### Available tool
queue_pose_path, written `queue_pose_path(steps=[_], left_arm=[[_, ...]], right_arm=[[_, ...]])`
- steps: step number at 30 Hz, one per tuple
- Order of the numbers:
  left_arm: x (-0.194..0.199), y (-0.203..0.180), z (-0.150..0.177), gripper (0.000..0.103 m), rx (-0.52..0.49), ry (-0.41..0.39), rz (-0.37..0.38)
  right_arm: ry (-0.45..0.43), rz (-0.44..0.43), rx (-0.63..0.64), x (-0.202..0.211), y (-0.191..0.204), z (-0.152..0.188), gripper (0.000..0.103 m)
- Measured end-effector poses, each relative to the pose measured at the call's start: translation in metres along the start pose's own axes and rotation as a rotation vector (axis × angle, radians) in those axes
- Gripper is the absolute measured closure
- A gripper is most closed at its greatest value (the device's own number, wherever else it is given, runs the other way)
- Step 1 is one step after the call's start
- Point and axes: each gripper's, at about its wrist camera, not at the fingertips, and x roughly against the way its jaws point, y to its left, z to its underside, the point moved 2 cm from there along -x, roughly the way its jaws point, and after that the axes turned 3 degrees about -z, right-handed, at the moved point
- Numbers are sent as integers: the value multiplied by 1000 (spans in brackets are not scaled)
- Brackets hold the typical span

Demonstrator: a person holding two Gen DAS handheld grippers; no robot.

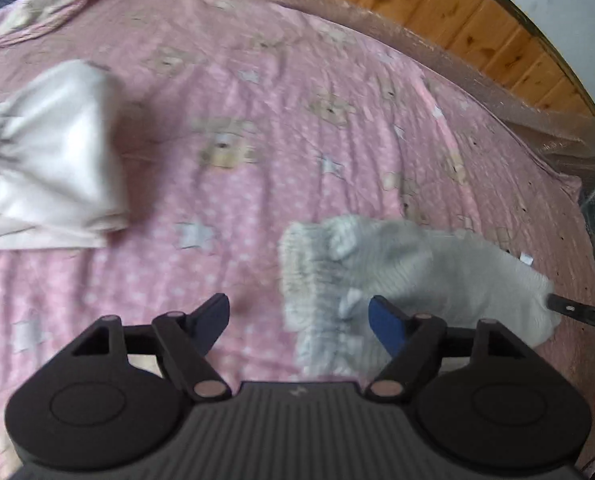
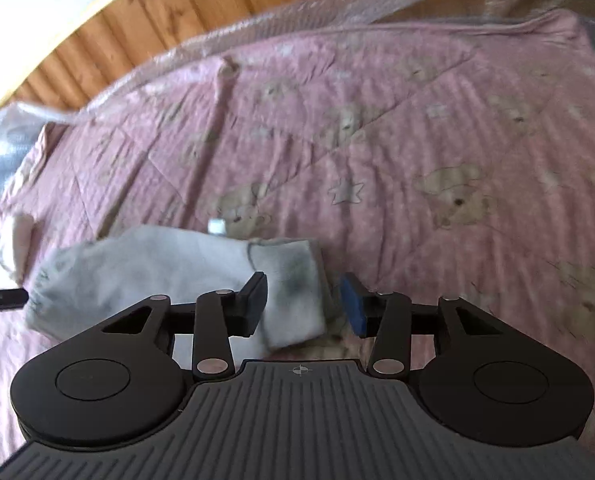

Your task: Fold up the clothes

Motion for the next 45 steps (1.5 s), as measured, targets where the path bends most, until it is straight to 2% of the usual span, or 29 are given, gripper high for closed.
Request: queue_pose_path(steps=[1,2,3,4,5,10,12,14,15,17,18,19,20,21,22,24,25,27,30,31,32,33,35,37,39,41,44,45], left_arm=[[-5,-6,-2,32,-22,-3,2],[-9,-13,-4,38,-53,-8,-1],[-12,-20,-6,67,-84,-13,-5],[-11,-25,-9,81,-101,-19,-2],[-6,-28,-11,81,-108,-26,6],[64,-39,-43,81,-47,-114,102],[78,-51,-63,80,-44,-120,124],[64,-65,-76,76,-68,-84,122],[53,-72,-82,70,-84,-61,119],[13,-80,-83,57,-148,-23,42],[0,-83,-82,54,-170,-16,16],[-6,-84,-80,64,-182,-14,6],[-13,-86,-78,71,-194,-13,-5],[-19,-87,-77,79,-206,-11,-16],[-26,-88,-75,76,-218,-10,-26],[-39,-91,-72,70,-241,-7,-47],[-45,-93,-71,65,-253,-6,-58],[-58,-96,-67,64,-277,-3,-79],[-77,-100,-63,62,-313,1,-111],[-84,-101,-61,55,-325,3,-122],[-84,-104,-61,54,-328,1,-120],[-81,-107,-62,49,-327,-4,-108],[-75,-114,-64,49,-323,-13,-86],[-68,-121,-66,52,-320,-23,-63],[-61,-128,-68,52,-316,-32,-41],[-55,-134,-70,51,-313,-42,-18],[-44,-158,-76,52,-324,-63,50],[-39,-169,-77,52,-334,-75,74]], right_arm=[[18,-21,15,-9,1,-1,58],[27,-40,36,-13,6,-3,64],[35,-59,56,-17,11,-5,78],[45,-64,81,-18,17,-8,81],[44,-57,99,-13,22,-11,86],[-51,-60,88,56,42,-33,88],[-90,-44,75,90,47,-45,88],[-107,-18,52,114,45,-54,88],[-99,1,43,115,41,-58,87],[-67,70,40,89,26,-57,83],[-50,108,39,74,16,-54,70],[-24,151,45,54,6,-49,52],[23,207,48,32,-7,-42,50],[77,266,37,18,-18,-36,64],[83,297,30,14,-21,-35,74],[2,275,32,26,-12,-38,72],[0,250,43,22,-7,-37,70],[-4,199,66,15,4,-34,70],[-10,124,100,4,20,-29,82],[3,122,100,-4,19,-25,89],[6,134,83,-12,9,-19,100],[-18,112,55,-13,0,-17,102],[-52,87,-11,3,-10,-17,99],[-98,79,-69,23,-18,-17,65],[-139,75,-130,40,-29,-15,53],[-134,64,-177,34,-42,-13,53],[-93,-35,-207,12,-55,-10,62],[-82,-67,-209,8,-56,-9,69]])
